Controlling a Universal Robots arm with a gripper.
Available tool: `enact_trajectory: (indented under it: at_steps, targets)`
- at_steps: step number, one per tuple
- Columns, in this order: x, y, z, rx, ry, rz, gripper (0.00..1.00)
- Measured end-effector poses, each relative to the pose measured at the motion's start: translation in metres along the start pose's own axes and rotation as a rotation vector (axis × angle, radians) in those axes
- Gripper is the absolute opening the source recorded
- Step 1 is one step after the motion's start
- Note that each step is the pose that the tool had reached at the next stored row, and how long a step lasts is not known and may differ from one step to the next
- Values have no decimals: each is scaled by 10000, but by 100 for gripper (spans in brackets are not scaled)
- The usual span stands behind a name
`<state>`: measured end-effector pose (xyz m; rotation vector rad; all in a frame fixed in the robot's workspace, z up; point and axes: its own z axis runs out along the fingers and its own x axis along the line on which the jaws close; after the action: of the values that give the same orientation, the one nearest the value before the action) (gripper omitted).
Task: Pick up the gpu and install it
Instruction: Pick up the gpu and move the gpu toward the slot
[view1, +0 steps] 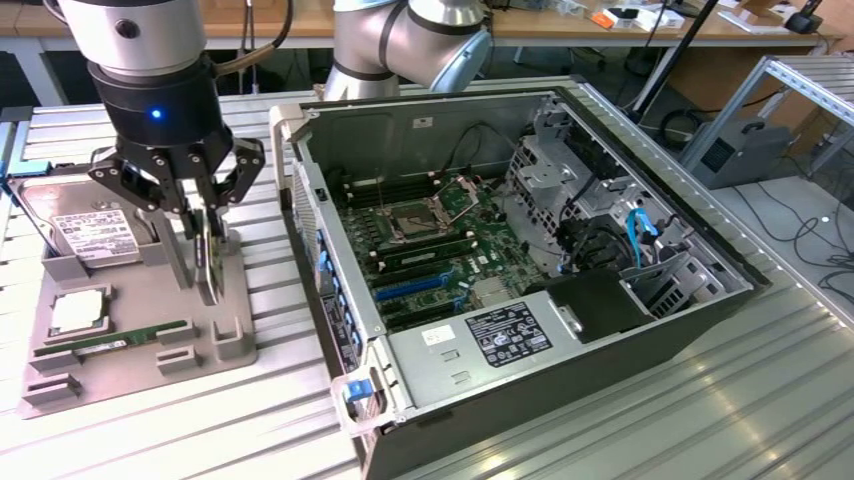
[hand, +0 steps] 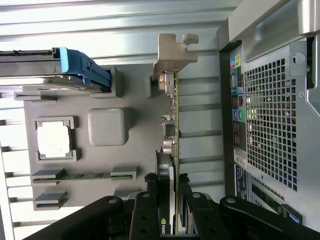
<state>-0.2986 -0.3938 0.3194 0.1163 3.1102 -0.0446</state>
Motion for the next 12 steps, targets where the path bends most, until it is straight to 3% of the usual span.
enact_trajectory:
  at_steps: [12]
  targets:
    - [-2,-2,-60,-4,1,0,27]
